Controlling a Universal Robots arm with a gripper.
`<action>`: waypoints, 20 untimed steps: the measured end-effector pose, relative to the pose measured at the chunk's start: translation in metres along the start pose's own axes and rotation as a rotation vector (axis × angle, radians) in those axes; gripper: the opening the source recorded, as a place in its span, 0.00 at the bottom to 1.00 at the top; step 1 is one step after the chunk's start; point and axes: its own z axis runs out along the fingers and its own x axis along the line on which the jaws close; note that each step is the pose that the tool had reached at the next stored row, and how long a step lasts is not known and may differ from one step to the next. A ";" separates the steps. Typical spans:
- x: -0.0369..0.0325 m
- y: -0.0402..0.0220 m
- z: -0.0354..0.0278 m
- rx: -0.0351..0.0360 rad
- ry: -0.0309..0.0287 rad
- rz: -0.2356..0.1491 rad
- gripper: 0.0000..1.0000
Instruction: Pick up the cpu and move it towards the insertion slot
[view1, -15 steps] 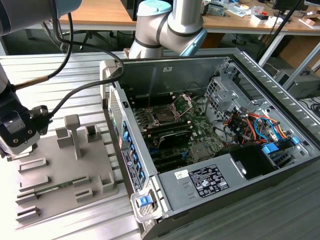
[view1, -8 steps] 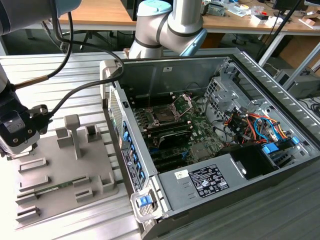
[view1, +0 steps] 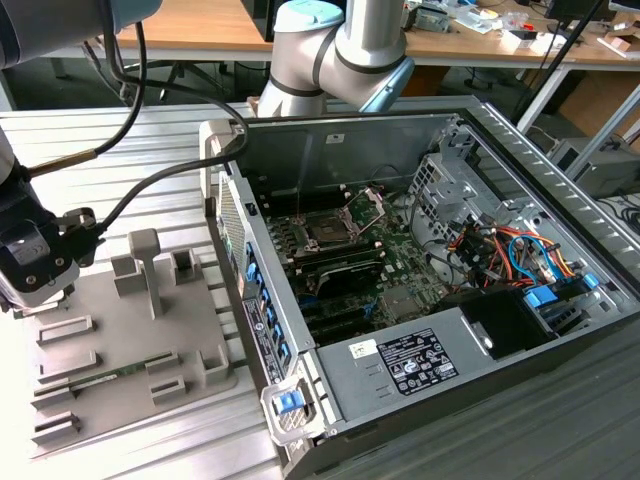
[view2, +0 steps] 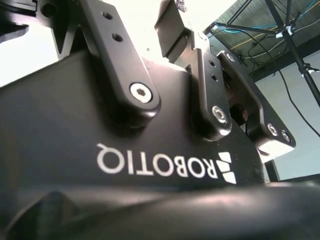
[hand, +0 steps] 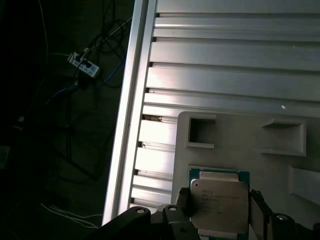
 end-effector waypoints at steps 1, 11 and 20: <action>0.0000 0.0000 -0.0002 -0.0015 -0.0002 0.000 0.55; 0.0000 0.0003 -0.0024 -0.0122 -0.0015 0.000 0.55; 0.0000 0.0005 -0.0041 -0.0185 -0.0023 0.000 0.55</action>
